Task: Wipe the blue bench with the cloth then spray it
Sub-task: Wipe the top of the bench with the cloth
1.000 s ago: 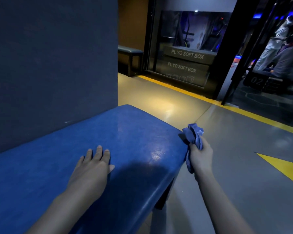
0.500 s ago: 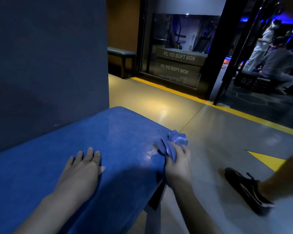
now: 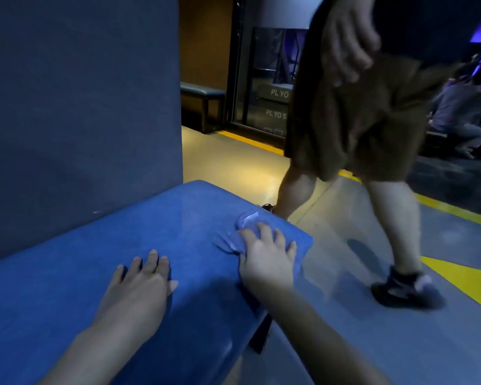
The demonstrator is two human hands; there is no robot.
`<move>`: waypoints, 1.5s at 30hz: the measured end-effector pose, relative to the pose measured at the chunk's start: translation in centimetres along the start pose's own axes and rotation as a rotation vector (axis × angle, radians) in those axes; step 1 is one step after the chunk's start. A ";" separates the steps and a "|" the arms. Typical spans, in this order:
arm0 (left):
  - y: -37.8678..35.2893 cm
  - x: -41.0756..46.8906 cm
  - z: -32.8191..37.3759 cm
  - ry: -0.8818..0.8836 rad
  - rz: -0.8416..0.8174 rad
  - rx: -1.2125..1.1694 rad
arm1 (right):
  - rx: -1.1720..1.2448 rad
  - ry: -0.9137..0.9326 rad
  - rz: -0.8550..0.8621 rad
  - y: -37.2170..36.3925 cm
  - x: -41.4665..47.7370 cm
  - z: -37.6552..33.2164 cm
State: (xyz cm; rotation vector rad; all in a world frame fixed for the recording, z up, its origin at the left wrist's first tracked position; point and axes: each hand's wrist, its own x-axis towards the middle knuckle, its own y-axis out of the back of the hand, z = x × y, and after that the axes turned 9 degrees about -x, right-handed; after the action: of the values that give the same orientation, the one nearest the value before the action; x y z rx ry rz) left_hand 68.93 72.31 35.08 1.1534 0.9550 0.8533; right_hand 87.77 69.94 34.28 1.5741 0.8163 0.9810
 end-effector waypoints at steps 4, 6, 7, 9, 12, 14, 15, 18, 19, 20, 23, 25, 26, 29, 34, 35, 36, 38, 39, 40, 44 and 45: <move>-0.1 0.0 -0.2 -0.012 0.018 -0.020 | -0.074 -0.056 -0.021 0.4 4.0 -0.2; -0.1 0.0 -0.1 -0.010 0.016 -0.020 | -0.096 -0.064 -0.031 0.3 5.2 -0.7; -0.2 0.0 -0.1 -0.009 0.014 -0.021 | -0.104 -0.049 -0.030 0.2 5.6 -1.0; -0.3 0.1 0.1 -0.013 0.019 -0.020 | -0.122 0.017 -0.017 0.0 5.4 -1.6; -0.4 0.3 0.2 -0.018 0.025 -0.030 | -0.121 0.180 0.039 -0.6 3.8 -1.7; -0.4 0.4 0.2 -0.025 0.021 -0.046 | -0.092 0.308 0.056 -0.8 2.9 -1.0; -0.4 0.4 0.2 -0.031 0.020 -0.053 | -0.085 0.351 0.043 -0.6 2.9 -0.4; -0.3 0.4 -0.3 -0.052 0.016 -0.051 | -0.108 0.304 0.008 0.1 4.6 1.0; -0.4 0.3 -0.5 -0.062 0.017 -0.041 | -0.112 0.239 -0.004 0.2 5.3 1.0; -0.6 0.3 -0.6 -0.077 0.028 -0.029 | -0.104 0.177 -0.018 0.3 5.8 0.5; -0.9 0.5 -0.5 -0.070 0.041 -0.039 | -0.099 0.121 -0.049 -0.1 5.8 -2.0; -0.7 0.5 -0.4 -0.027 0.053 -0.073 | -0.100 0.165 -0.048 -0.6 4.9 -3.5; -0.7 0.6 -0.2 -0.020 0.056 -0.074 | -0.095 0.195 -0.046 -0.8 4.3 -4.2; -0.3 0.9 -0.3 -0.007 0.011 -0.128 | -0.069 0.300 -0.046 -1.5 2.3 -6.2; 0.4 -0.1 -1.1 0.023 -0.024 -0.228 | -0.059 0.310 -0.022 -1.2 1.7 -6.3; 0.2 -0.6 -1.6 0.061 -0.009 -0.216 | -0.057 0.303 -0.020 -1.1 1.7 -6.2; -0.1 -1.1 -2.2 0.105 0.003 -0.201 | -0.054 0.291 -0.020 -1.0 1.7 -6.2; -0.7 -2.1 -3.3 0.174 -0.004 -0.211 | -0.056 0.273 -0.022 -0.8 1.4 -6.4; -0.9 -2.4 -3.6 0.182 -0.014 -0.234 | -0.056 0.269 -0.019 -0.7 1.1 -6.5; -1.0 -2.6 -3.8 0.179 -0.019 -0.257 | -0.057 0.268 -0.012 -0.6 0.9 -6.4; -1.1 -2.3 -3.7 0.153 -0.004 -0.348 | -0.091 0.263 -0.018 -0.1 0.8 -6.2; -1.1 -2.3 -3.7 0.153 0.005 -0.364 | -0.104 0.258 -0.017 0.1 0.7 -6.3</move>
State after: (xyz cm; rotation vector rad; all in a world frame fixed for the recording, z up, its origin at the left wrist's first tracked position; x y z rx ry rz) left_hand 64.70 71.29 33.86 0.7864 0.8751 1.0807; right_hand 82.38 73.15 35.11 1.3669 0.9383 1.2111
